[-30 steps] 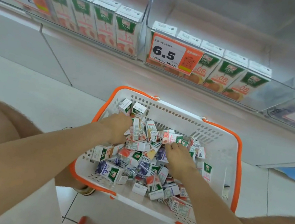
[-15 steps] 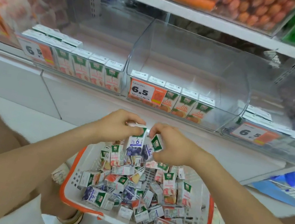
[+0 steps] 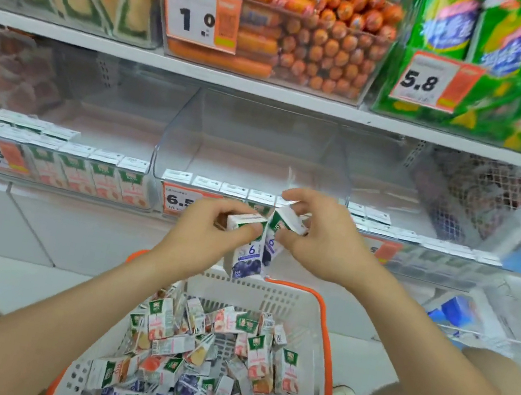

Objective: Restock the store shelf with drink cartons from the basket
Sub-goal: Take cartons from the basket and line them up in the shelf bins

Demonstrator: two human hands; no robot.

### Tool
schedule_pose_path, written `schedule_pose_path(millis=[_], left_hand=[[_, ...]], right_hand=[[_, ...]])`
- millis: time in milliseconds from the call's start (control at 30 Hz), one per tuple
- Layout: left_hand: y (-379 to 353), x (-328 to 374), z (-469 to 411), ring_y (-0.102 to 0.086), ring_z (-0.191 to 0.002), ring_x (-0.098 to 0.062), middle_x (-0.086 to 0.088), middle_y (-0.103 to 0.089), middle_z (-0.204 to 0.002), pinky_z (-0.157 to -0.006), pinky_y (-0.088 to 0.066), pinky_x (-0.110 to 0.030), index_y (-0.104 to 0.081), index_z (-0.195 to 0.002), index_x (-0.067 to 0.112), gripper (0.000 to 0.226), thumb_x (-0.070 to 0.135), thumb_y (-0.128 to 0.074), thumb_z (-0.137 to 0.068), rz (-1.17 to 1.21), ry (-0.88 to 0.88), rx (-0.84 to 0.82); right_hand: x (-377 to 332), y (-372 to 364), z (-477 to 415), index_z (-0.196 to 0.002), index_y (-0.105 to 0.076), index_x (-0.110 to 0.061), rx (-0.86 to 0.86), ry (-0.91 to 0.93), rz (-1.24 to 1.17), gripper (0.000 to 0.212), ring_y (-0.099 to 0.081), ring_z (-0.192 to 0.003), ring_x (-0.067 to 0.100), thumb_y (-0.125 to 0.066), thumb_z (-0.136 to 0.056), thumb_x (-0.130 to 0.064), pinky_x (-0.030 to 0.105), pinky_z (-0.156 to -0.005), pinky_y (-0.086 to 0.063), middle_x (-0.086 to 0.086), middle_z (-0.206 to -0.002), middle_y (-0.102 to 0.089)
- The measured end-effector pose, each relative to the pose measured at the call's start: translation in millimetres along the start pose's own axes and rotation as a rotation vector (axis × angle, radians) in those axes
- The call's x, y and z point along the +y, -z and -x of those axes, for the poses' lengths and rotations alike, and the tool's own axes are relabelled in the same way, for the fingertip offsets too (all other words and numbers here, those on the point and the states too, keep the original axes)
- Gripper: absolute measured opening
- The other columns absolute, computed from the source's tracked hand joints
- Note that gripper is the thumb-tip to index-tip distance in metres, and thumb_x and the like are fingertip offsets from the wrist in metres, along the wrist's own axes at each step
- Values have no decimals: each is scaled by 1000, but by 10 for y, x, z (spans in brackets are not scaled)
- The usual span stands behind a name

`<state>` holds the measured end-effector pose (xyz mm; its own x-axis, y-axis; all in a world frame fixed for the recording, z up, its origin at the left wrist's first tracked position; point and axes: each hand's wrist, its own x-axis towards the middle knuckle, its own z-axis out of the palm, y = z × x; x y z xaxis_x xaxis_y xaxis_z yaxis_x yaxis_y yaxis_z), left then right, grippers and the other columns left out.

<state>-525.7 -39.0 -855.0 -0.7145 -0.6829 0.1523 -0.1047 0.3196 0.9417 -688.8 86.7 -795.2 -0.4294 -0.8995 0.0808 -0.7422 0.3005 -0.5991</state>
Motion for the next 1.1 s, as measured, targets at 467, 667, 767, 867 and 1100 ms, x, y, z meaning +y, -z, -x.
schedule_pose_path(millis=[467,667,767,867,1100], left_hand=[[-1259,709,-915,-66,-98,-13,16,-71,-110,-82,-55,-35,-69,-119,34,17,32,-63,-104,-103,-255,-44],[-1468,706,-1126,-69,-93,-12,13,-76,-106,-82,-57,-32,-76,-117,32,20,34,-72,-98,-115,-261,62],[-1525,741,-1197,-71,-91,-11,14,-76,-101,-85,-59,-35,-77,-116,30,21,32,-76,-95,-102,-250,76],[-1611,780,-1249,-71,-89,-8,16,-77,-97,-86,-60,-35,-77,-114,30,22,29,-80,-92,-112,-229,80],[-1789,874,-1317,-71,-86,-6,17,-75,-90,-88,-59,-36,-76,-108,27,19,33,-80,-91,-190,-214,93]], right_hand=[[1341,1209,-404,-143,-46,-2,291,-152,474,50,-54,-113,48,-63,-95,2,50,-86,-44,27,-129,-55],[1980,1210,-406,-143,-53,-20,12,-151,468,51,-57,-119,39,-62,-96,-1,43,-94,-51,16,-134,-59],[2037,1259,-457,-141,-58,-29,-102,-154,309,52,-55,-132,27,-58,-95,-6,38,-107,-47,3,-153,-52],[2012,1240,-524,-140,-60,-28,-177,-221,241,58,-55,-130,25,-48,-90,-2,40,-109,-46,5,-150,-54],[1856,1205,-544,-135,-67,-23,67,-113,64,48,-60,-126,23,-41,-95,-23,35,-107,-45,2,-134,-69]])
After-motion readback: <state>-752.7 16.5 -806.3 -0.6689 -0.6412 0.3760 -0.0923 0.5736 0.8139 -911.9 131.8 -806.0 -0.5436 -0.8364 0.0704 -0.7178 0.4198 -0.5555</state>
